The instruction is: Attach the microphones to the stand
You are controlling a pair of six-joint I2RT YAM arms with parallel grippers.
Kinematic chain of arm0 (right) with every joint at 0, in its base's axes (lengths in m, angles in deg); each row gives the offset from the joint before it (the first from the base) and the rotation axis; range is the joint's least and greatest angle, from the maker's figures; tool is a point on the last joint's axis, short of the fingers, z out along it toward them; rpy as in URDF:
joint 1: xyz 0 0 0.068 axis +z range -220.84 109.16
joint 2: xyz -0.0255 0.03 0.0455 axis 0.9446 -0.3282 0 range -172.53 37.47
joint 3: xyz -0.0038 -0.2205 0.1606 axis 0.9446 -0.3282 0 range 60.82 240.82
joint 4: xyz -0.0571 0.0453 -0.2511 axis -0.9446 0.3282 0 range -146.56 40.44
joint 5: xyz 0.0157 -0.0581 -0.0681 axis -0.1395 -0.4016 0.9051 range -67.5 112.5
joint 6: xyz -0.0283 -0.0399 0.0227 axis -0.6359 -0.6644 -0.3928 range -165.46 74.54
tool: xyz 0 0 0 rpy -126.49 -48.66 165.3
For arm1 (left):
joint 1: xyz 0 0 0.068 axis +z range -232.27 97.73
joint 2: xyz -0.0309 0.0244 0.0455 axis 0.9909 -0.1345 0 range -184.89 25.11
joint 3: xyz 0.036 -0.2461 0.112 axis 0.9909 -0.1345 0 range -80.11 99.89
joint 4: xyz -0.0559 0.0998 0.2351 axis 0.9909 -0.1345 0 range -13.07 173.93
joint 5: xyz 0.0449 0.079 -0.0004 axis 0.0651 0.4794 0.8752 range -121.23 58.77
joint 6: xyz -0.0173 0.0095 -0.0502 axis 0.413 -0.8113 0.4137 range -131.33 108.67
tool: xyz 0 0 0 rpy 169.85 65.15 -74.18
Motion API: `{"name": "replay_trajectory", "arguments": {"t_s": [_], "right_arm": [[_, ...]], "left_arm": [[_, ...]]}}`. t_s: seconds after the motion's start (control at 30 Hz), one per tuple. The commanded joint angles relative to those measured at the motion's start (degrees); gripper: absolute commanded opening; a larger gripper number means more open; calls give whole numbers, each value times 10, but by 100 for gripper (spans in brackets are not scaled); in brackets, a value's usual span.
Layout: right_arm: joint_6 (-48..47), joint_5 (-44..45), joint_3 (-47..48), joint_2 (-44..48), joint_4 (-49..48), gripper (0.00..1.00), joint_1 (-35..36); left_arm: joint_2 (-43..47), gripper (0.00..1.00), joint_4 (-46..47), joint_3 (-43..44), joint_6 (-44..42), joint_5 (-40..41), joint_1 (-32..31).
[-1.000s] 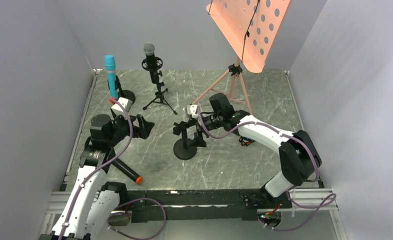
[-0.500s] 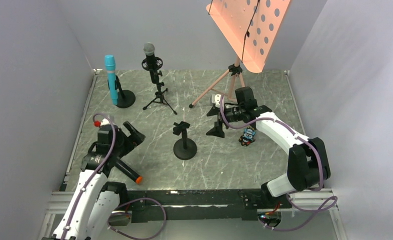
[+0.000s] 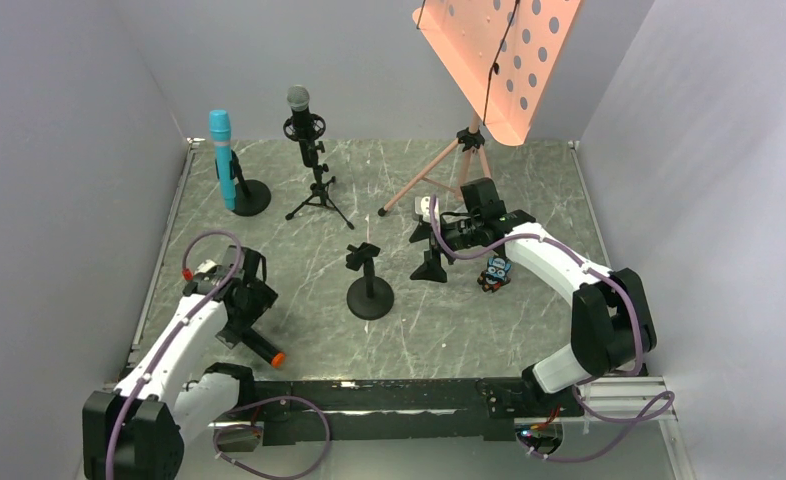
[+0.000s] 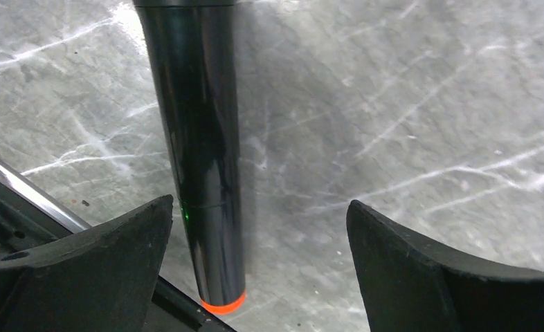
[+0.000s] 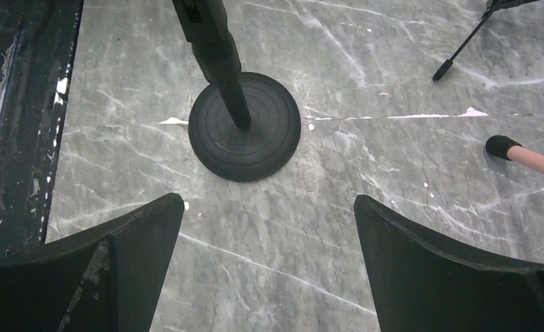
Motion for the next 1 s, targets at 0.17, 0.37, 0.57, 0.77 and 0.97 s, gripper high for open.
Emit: {"name": "replay_trajectory", "arguments": {"t_s": [0.17, 0.37, 0.57, 0.77, 0.97], "right_arm": [[-27, 1, 27, 8, 13, 100, -1], [-34, 8, 26, 15, 16, 100, -1], [-47, 10, 31, 17, 29, 100, -2], [-70, 19, 39, 31, 54, 100, -8], [-70, 10, 37, 68, 55, 100, -20]], "left_arm": [[-124, 99, 72, -22, 4, 18, -2], [-168, 74, 87, -5, -11, 36, -2], [-149, 6, 125, -20, -40, 25, 1], [-90, 0, 129, -4, -110, -2, 2], [132, 0, 199, 10, -307, -137, 2]]}}
